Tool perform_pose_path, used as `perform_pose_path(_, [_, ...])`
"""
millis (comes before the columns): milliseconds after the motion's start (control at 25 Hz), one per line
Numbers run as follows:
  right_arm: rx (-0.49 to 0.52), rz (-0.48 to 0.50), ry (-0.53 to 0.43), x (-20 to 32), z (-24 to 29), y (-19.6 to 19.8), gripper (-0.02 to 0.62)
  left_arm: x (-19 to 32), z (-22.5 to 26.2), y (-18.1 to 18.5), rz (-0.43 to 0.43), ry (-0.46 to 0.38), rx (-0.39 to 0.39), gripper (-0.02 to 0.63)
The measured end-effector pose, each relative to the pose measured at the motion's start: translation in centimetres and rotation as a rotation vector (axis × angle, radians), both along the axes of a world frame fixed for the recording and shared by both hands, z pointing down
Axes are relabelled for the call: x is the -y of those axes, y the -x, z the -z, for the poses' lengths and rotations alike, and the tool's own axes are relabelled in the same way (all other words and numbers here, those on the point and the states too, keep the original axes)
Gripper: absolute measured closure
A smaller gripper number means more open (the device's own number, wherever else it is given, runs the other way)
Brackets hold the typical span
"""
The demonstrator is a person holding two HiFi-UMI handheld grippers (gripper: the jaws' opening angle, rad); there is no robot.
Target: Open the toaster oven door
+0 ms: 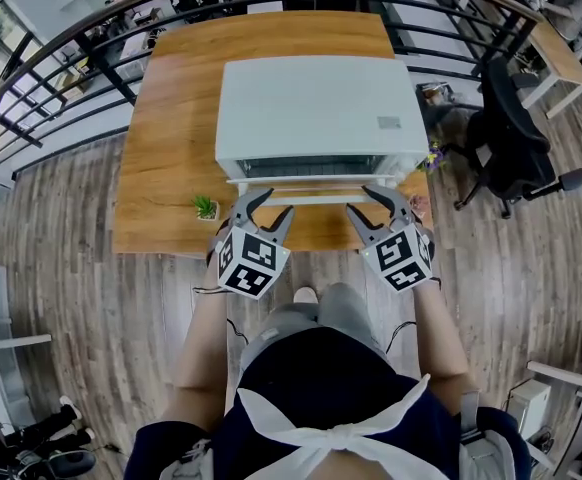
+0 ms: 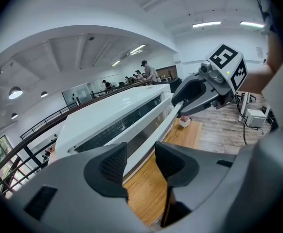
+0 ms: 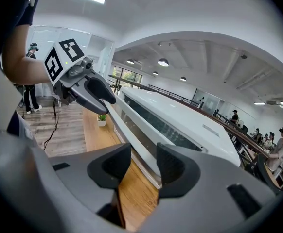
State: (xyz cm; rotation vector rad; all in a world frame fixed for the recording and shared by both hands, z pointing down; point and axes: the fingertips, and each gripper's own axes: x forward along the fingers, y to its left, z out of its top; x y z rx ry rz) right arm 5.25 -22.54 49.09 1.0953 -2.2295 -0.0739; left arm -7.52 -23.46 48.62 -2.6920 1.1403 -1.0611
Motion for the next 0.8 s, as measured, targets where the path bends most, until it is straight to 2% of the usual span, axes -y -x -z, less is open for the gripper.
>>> perform_pose_path(280, [0.014,0.021,0.019,-1.3,0.8,0.4,0.403,-0.5,0.2,-0.1,0.009,-0.005,-0.01,0.417])
perform_pose_path(560, [0.042,0.003,-0.054,-1.1,3.6,0.4,0.417,-0.7,0.2,0.1,0.011,-0.003,-0.013,0.416])
perform_pose_path(800, [-0.022,0.022,-0.074,-0.1,3.9,0.6,0.422,-1.4,-0.1,0.1,0.012,0.004,-0.022,0.416])
